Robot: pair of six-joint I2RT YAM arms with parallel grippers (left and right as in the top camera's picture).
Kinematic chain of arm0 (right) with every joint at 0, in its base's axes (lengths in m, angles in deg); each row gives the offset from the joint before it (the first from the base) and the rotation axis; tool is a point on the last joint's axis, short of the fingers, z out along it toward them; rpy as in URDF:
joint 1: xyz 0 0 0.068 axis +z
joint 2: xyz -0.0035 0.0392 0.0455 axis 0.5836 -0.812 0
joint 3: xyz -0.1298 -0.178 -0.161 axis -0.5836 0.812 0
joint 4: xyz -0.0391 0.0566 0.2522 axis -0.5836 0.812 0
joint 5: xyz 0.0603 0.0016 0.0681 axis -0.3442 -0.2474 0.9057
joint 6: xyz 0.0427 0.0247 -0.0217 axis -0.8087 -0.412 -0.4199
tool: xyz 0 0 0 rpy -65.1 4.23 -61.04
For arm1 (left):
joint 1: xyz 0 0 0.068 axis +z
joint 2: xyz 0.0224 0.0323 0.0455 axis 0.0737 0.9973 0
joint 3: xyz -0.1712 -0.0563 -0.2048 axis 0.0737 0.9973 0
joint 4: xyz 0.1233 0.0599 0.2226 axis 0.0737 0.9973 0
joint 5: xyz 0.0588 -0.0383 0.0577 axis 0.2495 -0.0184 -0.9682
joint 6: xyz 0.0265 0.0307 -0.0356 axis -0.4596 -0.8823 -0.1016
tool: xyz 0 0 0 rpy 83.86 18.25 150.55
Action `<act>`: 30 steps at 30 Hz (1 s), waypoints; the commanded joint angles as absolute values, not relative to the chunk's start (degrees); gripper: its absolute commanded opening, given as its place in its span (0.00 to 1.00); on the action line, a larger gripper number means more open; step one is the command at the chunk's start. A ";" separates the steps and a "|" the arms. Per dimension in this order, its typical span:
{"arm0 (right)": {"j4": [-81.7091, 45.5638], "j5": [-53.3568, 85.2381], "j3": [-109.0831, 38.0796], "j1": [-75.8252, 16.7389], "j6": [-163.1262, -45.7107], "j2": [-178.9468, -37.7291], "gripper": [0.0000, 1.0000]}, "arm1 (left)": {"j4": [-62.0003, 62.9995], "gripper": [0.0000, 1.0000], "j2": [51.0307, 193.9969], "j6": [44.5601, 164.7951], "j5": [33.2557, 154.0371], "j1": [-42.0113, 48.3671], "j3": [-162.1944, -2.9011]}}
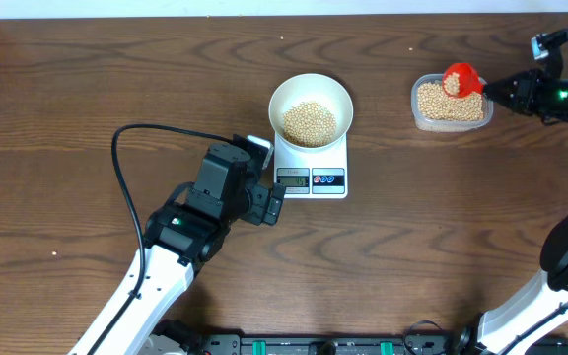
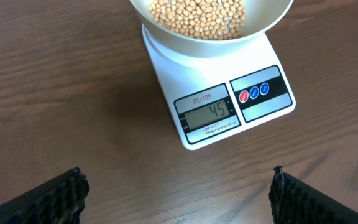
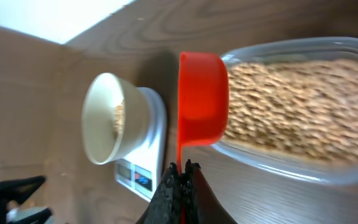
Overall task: Scoop item into bowl and weigh 50g on scale
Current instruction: 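Lift the scoop and carry it over the bowl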
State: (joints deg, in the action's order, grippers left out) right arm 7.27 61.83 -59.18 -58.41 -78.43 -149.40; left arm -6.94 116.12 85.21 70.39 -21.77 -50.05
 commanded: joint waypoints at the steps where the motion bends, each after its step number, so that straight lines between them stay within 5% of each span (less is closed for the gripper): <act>1: 7.01 68.60 -60.19 -56.48 -76.51 -148.37 0.01 | -6.83 0.95 116.36 86.11 70.52 -21.84 -49.92; 15: -2.50 67.62 -60.19 -42.60 -83.65 -148.35 0.01 | -6.81 0.95 116.36 86.11 70.52 -21.84 -49.92; 30: -4.20 48.78 -61.83 -26.82 -85.12 -148.26 0.01 | -6.81 0.95 116.36 86.11 70.52 -21.84 -49.92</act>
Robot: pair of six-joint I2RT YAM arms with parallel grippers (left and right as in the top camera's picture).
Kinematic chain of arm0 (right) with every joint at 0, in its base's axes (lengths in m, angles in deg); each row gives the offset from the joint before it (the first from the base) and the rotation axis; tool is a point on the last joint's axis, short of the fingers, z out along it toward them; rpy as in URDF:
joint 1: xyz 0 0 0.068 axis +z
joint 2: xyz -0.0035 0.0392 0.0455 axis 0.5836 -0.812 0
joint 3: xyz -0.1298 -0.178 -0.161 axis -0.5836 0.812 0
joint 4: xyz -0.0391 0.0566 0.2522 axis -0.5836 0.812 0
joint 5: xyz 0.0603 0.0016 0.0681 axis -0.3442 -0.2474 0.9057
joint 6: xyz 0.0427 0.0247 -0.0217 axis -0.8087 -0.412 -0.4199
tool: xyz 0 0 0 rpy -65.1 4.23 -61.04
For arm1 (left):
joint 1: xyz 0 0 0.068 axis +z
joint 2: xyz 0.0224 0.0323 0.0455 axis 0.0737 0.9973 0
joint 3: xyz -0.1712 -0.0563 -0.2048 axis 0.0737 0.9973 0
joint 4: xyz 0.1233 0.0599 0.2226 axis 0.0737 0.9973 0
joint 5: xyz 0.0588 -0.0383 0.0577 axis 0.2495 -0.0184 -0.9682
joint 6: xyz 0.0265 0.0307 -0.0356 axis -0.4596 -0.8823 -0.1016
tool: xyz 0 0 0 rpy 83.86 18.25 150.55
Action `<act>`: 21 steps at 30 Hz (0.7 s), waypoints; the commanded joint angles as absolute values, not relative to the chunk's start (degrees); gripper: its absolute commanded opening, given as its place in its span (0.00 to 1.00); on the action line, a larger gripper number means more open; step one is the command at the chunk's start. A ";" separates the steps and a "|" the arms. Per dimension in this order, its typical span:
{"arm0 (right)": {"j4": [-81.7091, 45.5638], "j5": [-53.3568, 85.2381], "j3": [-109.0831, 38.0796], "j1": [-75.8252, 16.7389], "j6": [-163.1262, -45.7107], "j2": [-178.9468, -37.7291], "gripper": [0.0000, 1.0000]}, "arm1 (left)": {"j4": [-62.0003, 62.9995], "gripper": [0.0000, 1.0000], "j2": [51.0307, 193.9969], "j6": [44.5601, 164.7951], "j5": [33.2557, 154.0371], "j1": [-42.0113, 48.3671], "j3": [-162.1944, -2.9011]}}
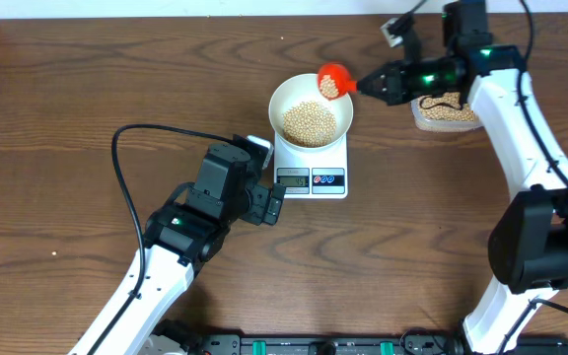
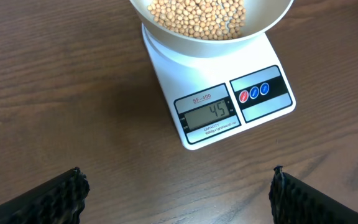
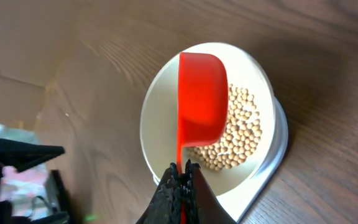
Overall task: Scoop item into bowl and weigh 50g on scale
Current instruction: 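Lift the scoop and carry it over the bowl, then tilt the red scoop to pour soybeans into the bowl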
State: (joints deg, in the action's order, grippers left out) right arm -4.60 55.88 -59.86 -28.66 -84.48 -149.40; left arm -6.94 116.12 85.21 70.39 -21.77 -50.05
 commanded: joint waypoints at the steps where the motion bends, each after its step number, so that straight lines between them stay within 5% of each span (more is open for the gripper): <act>1: -4.14 47.23 -61.83 -25.97 -85.12 -148.24 0.01 | -6.81 0.95 116.36 86.11 70.52 -21.84 -49.92; 21: -4.12 23.32 -62.92 -13.93 -79.09 -147.17 0.01 | -6.81 0.95 116.36 86.11 70.52 -21.84 -49.92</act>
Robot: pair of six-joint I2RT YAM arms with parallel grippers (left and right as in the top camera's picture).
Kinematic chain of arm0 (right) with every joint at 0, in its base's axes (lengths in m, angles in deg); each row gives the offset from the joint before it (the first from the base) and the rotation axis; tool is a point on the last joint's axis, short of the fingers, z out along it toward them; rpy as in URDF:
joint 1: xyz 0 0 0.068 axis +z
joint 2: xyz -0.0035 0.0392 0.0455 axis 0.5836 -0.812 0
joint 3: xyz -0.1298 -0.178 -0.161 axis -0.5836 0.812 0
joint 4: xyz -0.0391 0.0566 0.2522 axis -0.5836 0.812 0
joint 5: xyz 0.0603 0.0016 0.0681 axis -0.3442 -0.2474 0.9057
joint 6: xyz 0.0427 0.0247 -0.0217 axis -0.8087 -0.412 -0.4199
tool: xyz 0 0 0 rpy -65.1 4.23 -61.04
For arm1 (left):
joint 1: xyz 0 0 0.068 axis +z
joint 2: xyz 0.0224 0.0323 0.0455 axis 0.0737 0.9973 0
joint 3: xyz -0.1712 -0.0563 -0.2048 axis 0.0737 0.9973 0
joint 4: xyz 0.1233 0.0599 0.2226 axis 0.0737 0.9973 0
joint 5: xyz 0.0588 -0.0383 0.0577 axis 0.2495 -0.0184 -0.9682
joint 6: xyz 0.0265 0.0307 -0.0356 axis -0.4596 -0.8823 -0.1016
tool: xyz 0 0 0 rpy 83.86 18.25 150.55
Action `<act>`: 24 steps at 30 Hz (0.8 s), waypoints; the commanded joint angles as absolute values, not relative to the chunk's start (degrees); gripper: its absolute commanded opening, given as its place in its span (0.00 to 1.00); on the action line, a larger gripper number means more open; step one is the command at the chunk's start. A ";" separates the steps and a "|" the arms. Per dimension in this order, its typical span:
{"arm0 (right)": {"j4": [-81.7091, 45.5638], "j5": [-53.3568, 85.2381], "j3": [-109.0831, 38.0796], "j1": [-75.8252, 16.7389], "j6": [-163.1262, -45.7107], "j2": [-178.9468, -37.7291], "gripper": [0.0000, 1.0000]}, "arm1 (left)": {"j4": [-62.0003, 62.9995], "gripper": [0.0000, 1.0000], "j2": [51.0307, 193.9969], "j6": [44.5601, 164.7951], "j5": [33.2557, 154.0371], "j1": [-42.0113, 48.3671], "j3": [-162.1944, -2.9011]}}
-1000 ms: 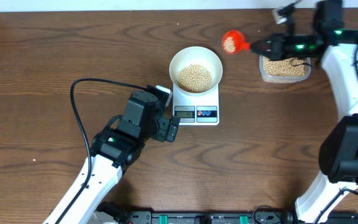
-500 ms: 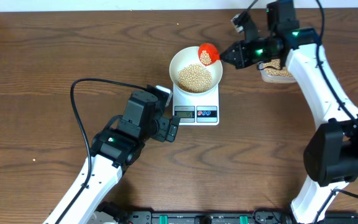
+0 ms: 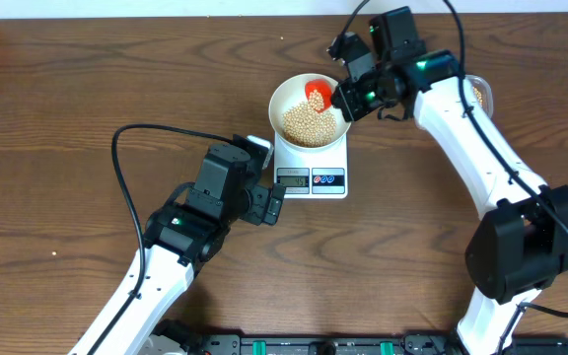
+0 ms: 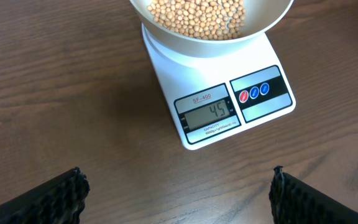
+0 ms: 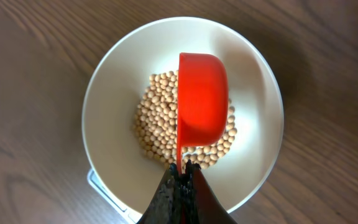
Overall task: Scoop item into bowl and weigh 50g on scale
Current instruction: 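Tilt the red scoop to pour soybeans into the bowl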
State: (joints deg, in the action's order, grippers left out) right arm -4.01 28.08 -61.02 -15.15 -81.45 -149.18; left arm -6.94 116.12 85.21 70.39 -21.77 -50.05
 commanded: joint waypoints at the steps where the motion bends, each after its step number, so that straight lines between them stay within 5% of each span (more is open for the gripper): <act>1: -4.12 22.40 -63.07 -13.42 -78.78 -147.17 0.01 | -6.81 0.95 116.36 86.11 70.52 -21.84 -49.92; 24: -4.42 24.83 -63.21 -11.81 -76.31 -147.04 0.01 | -6.81 0.95 116.36 86.11 70.52 -21.84 -49.92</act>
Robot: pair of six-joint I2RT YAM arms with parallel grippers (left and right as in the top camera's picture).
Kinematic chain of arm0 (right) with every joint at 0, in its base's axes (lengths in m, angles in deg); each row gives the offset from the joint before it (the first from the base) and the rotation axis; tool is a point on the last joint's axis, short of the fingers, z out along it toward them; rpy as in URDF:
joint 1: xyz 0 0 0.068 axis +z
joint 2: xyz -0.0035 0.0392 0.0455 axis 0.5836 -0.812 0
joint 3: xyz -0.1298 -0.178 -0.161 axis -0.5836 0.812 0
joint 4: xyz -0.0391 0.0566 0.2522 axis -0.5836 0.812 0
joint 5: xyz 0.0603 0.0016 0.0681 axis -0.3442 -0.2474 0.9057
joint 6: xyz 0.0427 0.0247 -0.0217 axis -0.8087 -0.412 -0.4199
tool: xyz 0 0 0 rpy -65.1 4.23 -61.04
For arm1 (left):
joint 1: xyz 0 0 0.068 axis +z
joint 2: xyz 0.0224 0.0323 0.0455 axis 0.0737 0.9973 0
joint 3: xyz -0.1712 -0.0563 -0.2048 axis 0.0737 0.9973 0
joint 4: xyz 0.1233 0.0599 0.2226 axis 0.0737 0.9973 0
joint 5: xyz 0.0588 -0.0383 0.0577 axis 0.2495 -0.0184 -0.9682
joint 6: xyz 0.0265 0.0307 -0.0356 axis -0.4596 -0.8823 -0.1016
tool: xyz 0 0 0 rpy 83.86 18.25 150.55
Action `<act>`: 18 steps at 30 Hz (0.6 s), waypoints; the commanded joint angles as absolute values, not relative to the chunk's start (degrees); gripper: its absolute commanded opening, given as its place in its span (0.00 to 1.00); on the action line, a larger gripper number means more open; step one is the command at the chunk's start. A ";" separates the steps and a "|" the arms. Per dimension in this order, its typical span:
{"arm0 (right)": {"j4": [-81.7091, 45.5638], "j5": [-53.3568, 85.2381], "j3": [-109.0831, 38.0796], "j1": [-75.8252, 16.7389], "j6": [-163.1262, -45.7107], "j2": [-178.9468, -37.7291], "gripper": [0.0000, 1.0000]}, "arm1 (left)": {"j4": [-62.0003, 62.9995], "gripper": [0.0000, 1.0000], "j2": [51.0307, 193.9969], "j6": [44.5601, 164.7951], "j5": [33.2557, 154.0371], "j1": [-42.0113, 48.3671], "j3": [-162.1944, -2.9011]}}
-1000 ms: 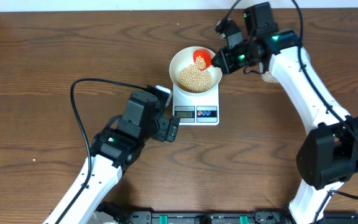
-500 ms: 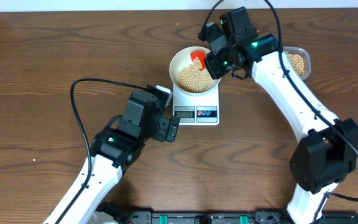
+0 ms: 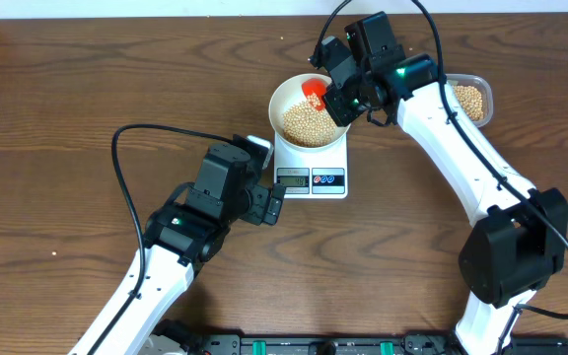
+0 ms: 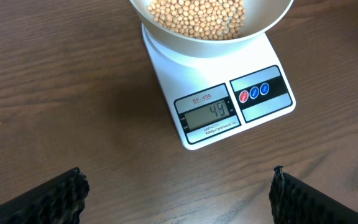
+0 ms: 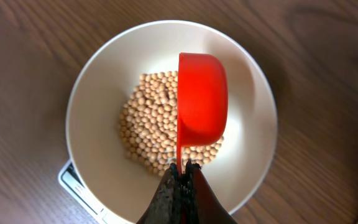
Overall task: Scoop item into bowl and weigh 50g on scale
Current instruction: 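Tilt the red scoop to pour soybeans into the bowl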
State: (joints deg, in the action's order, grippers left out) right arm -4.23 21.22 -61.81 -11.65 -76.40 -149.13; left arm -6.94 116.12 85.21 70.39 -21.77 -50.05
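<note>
A cream bowl [image 3: 286,91] holding soybeans [image 3: 307,120] stands on a white digital scale [image 3: 311,164]. The scale's display [image 4: 211,112] reads 49 in the left wrist view. My right gripper [image 5: 183,165] is shut on the handle of a red scoop [image 5: 201,96], turned on its side over the beans [image 5: 148,118] in the bowl [image 5: 92,112]. The scoop [image 3: 314,92] shows at the bowl's far rim from overhead. My left gripper [image 4: 178,186] is open over bare table, just in front of the scale [image 4: 166,68].
A clear plastic tub of soybeans [image 3: 469,99] sits at the back right, partly behind the right arm. The left arm's black cable [image 3: 126,148] loops over the table to the left. The scale's buttons [image 4: 254,93] face the left gripper.
The scale reading has gone from 45 to 49. The red scoop has shifted slightly left over the bowl, and the bean pile looks broader. The left gripper has not moved.
The right gripper held the scoop with beans at the tub on the right while the scale read 45. Then the scoop was at the bowl's right rim, then over the beans in the bowl. Now the scale reads 49. The left arm stayed still throughout.
</note>
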 commanded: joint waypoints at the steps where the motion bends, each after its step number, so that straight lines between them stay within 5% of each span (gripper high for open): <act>1: -4.42 25.70 -63.21 -12.16 -76.79 -147.04 0.01 | -6.83 0.95 116.36 86.11 70.52 -21.84 -49.92; 18: -4.31 42.92 -63.21 -20.29 -79.79 -147.04 0.01 | -6.81 0.95 116.36 86.11 70.50 -21.84 -49.92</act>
State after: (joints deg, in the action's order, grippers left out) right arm -4.23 38.20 -61.81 -19.74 -78.93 -149.13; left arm -6.94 116.12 85.21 70.39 -21.77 -50.05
